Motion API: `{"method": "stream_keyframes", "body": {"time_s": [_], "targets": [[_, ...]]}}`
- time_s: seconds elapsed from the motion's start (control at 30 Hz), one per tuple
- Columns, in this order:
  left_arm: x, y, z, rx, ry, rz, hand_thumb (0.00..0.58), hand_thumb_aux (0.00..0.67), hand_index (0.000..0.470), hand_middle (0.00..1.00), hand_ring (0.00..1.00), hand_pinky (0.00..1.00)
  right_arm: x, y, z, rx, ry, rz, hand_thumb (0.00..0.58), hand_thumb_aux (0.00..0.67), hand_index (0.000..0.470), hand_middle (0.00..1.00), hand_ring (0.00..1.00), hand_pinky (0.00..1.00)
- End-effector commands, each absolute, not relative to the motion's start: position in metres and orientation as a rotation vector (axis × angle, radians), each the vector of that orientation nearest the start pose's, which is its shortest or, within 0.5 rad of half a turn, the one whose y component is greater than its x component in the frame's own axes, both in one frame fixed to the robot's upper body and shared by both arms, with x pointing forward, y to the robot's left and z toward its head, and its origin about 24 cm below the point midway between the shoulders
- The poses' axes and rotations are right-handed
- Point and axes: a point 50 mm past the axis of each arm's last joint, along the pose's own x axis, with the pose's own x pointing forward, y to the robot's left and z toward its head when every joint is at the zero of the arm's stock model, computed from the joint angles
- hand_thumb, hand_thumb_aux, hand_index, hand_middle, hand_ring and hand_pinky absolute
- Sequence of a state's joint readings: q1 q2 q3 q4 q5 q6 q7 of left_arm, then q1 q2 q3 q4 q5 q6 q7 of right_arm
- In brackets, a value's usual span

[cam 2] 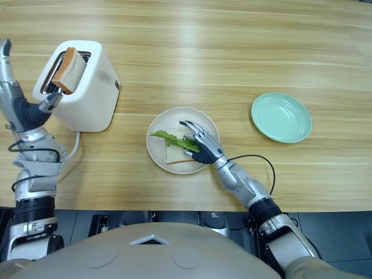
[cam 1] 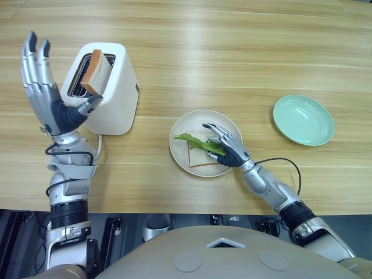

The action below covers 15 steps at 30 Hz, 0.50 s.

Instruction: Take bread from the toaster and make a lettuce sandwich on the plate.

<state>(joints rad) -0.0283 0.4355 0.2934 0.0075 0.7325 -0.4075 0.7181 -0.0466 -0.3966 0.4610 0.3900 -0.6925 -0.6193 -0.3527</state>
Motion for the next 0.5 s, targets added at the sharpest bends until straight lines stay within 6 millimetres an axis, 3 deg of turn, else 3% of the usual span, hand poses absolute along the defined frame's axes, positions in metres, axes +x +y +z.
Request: {"method": "stream_keyframes", "body": {"time_s": [0.03,0.07,0.1,0.17,0.2,0.27,0.5], "targets": [[0.234,0.285,0.131,1.088,-0.640,0.731,0.000,0.000,0.000,0.00,0.00,0.00,0.207,-0.124,-0.008,-0.861,-0.398,0.532,0.580,0.670,0.460,0.00,0.00,0.00],[0.237,0.287,0.130,1.102,-0.608,0.731,0.000,0.000,0.000,0.00,0.00,0.00,0.206,-0.124,-0.008,-0.860,-0.396,0.524,0.580,0.670,0.460,0.00,0.00,0.00],[0.239,0.290,0.127,1.120,-0.569,0.722,0.000,0.000,0.000,0.00,0.00,0.00,0.206,-0.125,-0.008,-0.861,-0.393,0.515,0.576,0.615,0.422,0.00,0.00,0.00],[0.242,0.294,0.122,1.139,-0.518,0.708,0.000,0.000,0.000,0.00,0.00,0.00,0.207,-0.129,-0.008,-0.875,-0.384,0.488,0.576,0.615,0.422,0.00,0.00,0.00],[0.243,0.294,0.120,1.147,-0.499,0.696,0.000,0.000,0.000,0.00,0.00,0.00,0.208,-0.132,-0.008,-0.887,-0.380,0.470,0.058,0.034,0.023,0.00,0.00,0.00],[0.245,0.295,0.115,1.173,-0.457,0.664,0.000,0.000,0.000,0.00,0.00,0.00,0.211,-0.139,-0.007,-0.908,-0.367,0.433,0.000,0.000,0.000,0.00,0.00,0.00],[0.256,0.298,0.097,1.253,-0.300,0.550,0.000,0.000,0.000,0.00,0.00,0.00,0.214,-0.146,-0.008,-0.964,-0.355,0.401,0.000,0.000,0.000,0.00,0.00,0.00]]}}
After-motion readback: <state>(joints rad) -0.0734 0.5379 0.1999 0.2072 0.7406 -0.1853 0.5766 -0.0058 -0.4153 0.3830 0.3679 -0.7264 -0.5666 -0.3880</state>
